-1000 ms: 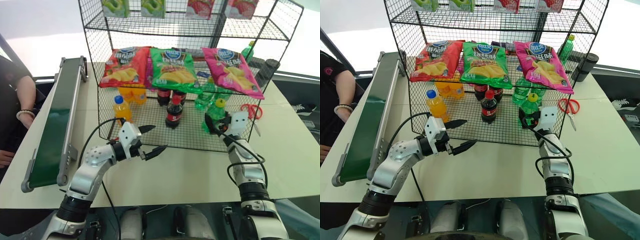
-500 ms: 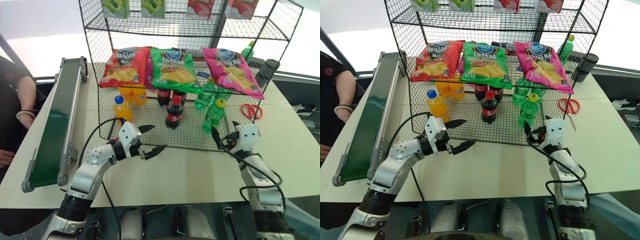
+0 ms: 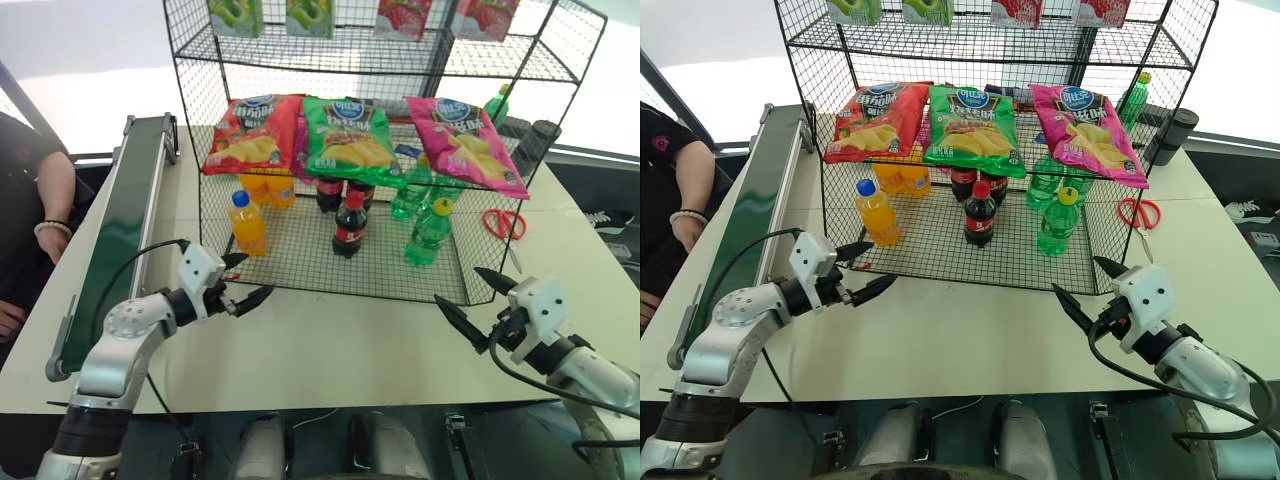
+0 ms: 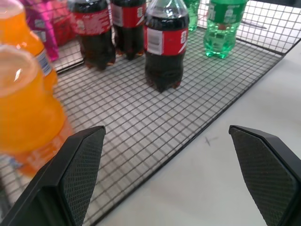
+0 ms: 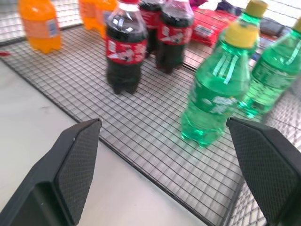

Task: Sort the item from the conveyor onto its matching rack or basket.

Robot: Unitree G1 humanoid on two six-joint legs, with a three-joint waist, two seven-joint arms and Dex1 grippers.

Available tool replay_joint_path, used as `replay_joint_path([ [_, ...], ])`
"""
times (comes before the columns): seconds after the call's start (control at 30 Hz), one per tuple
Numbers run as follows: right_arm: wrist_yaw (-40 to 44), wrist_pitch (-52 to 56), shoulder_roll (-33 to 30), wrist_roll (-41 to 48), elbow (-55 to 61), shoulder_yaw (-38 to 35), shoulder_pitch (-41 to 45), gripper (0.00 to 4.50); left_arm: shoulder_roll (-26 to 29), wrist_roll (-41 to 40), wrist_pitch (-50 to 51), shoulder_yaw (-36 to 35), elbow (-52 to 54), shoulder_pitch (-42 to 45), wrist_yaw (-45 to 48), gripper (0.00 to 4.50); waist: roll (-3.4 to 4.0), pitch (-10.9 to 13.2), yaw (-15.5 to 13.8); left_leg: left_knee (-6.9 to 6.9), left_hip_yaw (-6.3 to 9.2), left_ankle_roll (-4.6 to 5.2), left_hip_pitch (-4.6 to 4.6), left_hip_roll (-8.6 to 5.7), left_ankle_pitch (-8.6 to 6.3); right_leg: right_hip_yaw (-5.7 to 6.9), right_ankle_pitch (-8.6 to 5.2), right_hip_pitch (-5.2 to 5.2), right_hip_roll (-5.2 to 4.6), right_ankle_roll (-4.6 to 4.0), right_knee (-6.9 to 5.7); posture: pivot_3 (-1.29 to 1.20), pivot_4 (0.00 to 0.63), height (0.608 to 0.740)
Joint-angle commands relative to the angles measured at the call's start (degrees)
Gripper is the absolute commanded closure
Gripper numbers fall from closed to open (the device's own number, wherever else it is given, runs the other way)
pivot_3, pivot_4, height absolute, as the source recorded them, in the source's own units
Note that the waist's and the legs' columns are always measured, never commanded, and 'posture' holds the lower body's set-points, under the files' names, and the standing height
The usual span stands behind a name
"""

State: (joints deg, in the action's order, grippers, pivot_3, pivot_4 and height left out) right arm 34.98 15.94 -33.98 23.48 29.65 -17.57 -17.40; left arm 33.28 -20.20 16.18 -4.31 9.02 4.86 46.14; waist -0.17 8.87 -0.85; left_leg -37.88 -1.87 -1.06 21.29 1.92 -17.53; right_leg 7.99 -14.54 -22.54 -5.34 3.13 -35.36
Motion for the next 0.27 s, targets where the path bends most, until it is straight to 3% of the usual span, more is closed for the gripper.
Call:
replay_joint_path([
  [0.03,0.5,0.9,-1.1,1.2,1.7,-1.6,1.4,0.07,0.8,-0.5,-1.5,-2.6,0.6,-1.5,0.3,0.0,0.0,0.0,0.0,0.0,0.0,0.0,0.01,0.0,0.0,0.0,0.01,-0.01,0.0,-0.02,0.0,0.0,0.15,0.735],
  [0.27,0.1,2.3,-1.2,1.1,1.9,-1.8,2.9,0.07,0.4,-0.7,-2.2,-3.4,0.8,-3.6,-0.3,0.0,-0.01,0.0,-0.1,0.0,-0.01,0.0,0.04,-0.01,0.0,0.0,0.02,-0.02,0.0,-0.02,0.02,0.0,0.15,0.735],
])
